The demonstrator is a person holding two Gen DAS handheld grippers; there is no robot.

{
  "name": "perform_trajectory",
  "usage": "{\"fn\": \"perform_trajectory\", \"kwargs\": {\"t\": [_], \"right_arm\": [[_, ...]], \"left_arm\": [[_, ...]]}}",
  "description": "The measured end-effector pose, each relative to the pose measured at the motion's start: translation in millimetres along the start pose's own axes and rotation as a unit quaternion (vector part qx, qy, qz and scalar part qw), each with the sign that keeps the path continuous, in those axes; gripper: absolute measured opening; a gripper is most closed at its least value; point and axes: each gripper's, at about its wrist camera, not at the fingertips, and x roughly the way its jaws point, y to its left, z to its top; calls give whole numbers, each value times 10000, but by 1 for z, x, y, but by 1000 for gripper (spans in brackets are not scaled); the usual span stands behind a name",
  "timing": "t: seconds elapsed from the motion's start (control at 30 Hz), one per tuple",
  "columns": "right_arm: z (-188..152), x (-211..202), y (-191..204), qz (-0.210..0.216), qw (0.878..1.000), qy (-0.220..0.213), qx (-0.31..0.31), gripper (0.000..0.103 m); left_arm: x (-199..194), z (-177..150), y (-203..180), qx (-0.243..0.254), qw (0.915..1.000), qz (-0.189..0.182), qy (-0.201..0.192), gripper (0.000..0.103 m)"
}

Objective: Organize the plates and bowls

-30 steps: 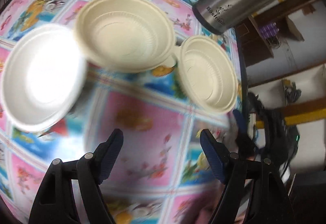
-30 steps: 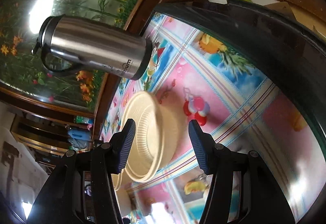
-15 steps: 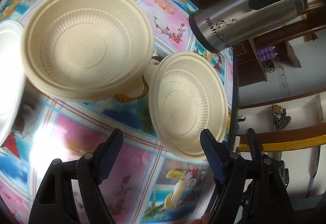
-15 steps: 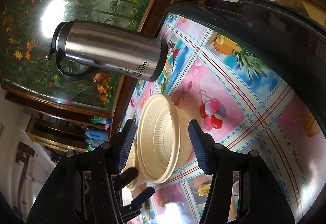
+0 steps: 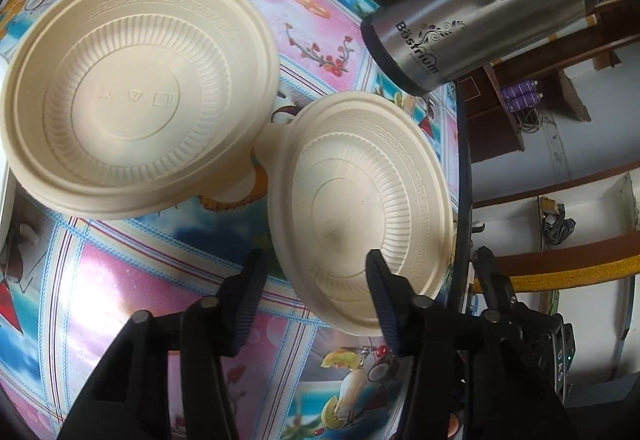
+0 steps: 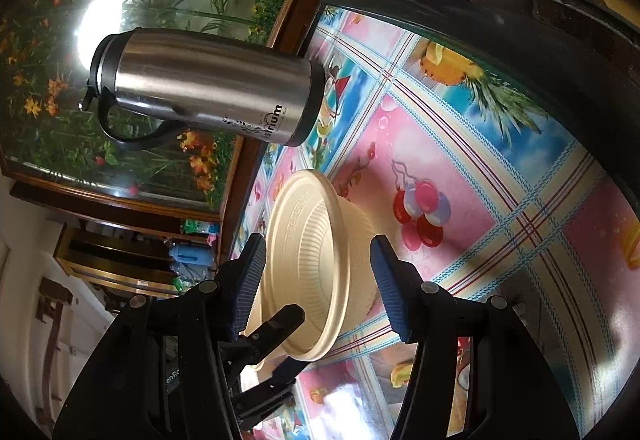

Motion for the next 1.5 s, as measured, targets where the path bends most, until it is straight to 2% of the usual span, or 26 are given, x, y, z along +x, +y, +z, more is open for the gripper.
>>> {"fn": "perform_trajectory", "kwargs": {"t": [0.17,0.3,0.5,0.77,0.93,1.0,1.07,1.1,1.17,1.5], "right_arm": [[-2,5,0,-62,9999,77,-34,54],[-2,5,0,-124,9999,56,-71,54],[-4,7,2,-233,9996,60,-161,54],[-3,7,-4,-342,9994,93,-51,52],[-3,13,-19,41,9984,399,410,52],[-2,10,-19,50,9982,391,456,52],[-1,9,-18,-27,9985,347,411,37],[0,9,-18,-47,9985,367,402,32],[0,8,-19,-116,9985,362,405,15],[1,3,-17,-311,9988,175,340,11]], "left_arm": [[0,1,-3,74,10000,-8,-2,35],[-4,3,-6,203,9996,143,-109,26],[-4,2,-7,276,9993,231,-89,19],[-5,0,-10,407,9987,286,-67,18],[-5,-2,-13,487,9983,310,-50,18],[-7,-1,-13,525,9981,322,-95,17],[-7,-1,-13,528,9979,365,-110,16],[-7,0,-12,522,9979,378,-118,16],[-7,0,-12,524,9979,368,-113,16],[-6,-4,-16,661,9974,298,-57,16]]}}
